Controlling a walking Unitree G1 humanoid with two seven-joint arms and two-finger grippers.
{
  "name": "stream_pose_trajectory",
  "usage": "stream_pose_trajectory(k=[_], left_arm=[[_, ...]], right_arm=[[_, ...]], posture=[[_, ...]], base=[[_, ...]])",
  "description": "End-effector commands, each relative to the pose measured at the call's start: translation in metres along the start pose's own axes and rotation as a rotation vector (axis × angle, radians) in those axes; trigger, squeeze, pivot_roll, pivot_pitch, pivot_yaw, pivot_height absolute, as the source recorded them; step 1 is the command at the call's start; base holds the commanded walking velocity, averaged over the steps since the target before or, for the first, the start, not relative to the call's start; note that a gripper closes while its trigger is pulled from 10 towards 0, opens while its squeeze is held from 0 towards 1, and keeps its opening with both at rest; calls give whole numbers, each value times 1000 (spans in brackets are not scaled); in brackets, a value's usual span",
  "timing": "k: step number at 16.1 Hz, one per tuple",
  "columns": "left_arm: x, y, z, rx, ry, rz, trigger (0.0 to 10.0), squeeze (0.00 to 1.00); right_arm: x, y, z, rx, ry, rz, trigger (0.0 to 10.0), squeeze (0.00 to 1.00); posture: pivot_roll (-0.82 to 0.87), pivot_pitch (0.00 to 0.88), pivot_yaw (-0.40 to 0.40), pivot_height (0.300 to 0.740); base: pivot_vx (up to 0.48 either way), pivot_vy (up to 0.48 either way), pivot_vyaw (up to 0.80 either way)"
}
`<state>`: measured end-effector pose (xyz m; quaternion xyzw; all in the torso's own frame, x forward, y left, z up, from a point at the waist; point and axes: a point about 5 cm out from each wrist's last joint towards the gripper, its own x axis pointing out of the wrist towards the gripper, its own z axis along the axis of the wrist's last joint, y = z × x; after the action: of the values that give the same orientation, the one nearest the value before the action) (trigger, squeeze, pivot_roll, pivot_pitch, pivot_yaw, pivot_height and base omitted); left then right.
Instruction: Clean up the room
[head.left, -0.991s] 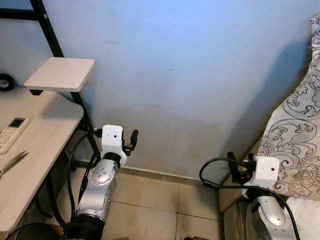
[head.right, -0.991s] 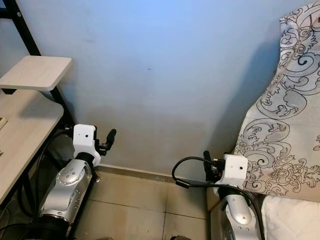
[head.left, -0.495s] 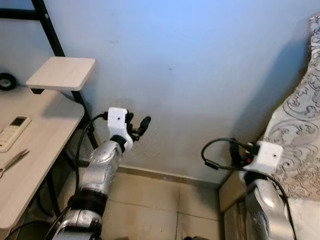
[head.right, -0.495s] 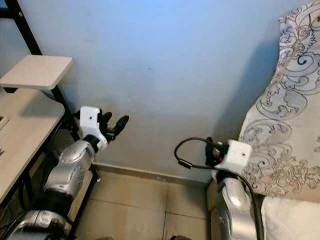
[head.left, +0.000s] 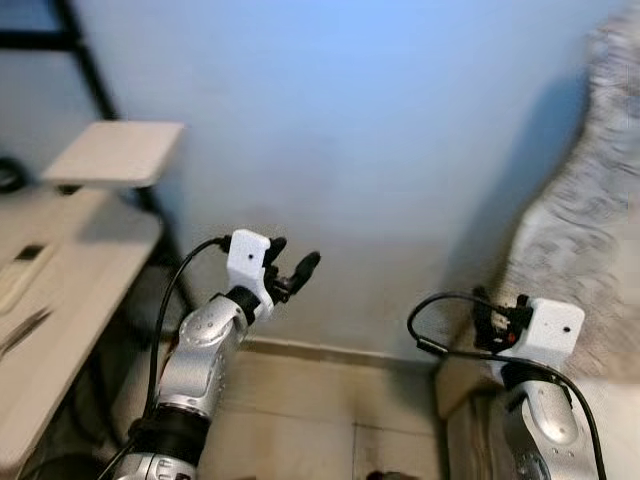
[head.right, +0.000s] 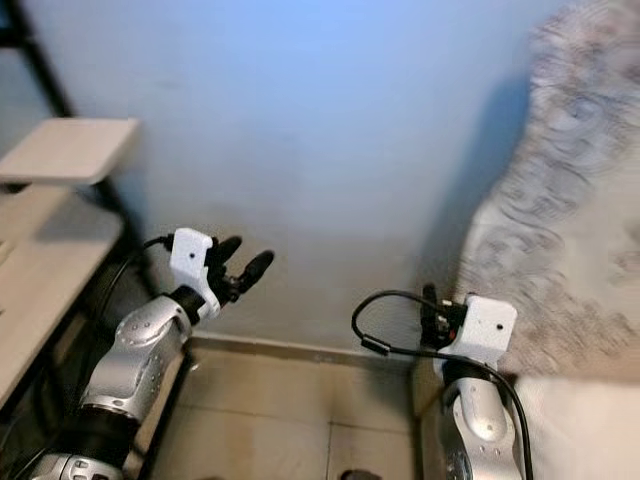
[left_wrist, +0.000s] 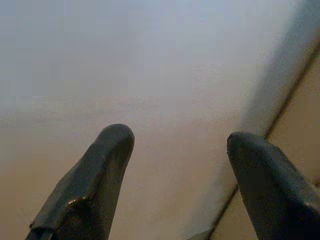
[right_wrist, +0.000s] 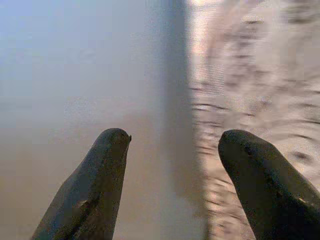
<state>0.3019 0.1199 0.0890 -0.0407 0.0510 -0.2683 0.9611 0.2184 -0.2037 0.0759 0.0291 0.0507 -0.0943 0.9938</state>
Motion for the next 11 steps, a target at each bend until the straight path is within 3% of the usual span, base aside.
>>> stream_pose_trajectory(k=[1,2,5,6,7,8,11], left_arm=[[1,-2,2,28,2,-11,10000,486],[-1,-1,3,19,-24,-6,10000,1000],[0,0,1,-28,-12,9,10000,1000],[1,1,1,-18,-11,13,10000,776],[1,3,0,22,4,26,10000,0],[1,5,-2,28,12,35,10000,0],[-2,13,-5,-57,-2,118,10000,0]], right_arm=[[-1,-4,3,-4,-3,-22,10000,0],[-2,-4,2,-5,-1,-25,10000,0],[-4,-4,0,-3,1,-41,10000,0],[-5,-3,-1,-6,3,-38,10000,0],[-5,-3,-1,-8,5,-37,10000,0],[-5,-3,-1,-10,7,-37,10000,0],[-3,-2,-1,-44,8,-18,10000,0]], posture=[[-8,0,35,740],[-8,0,35,740],[-8,0,36,740],[-8,0,35,740],[-9,0,35,740],[-10,0,36,740],[-12,0,31,740]], base=[[0,0,-594],[0,0,-587],[0,0,-585],[0,0,-587],[0,0,-587],[0,0,-581],[0,0,-575]])
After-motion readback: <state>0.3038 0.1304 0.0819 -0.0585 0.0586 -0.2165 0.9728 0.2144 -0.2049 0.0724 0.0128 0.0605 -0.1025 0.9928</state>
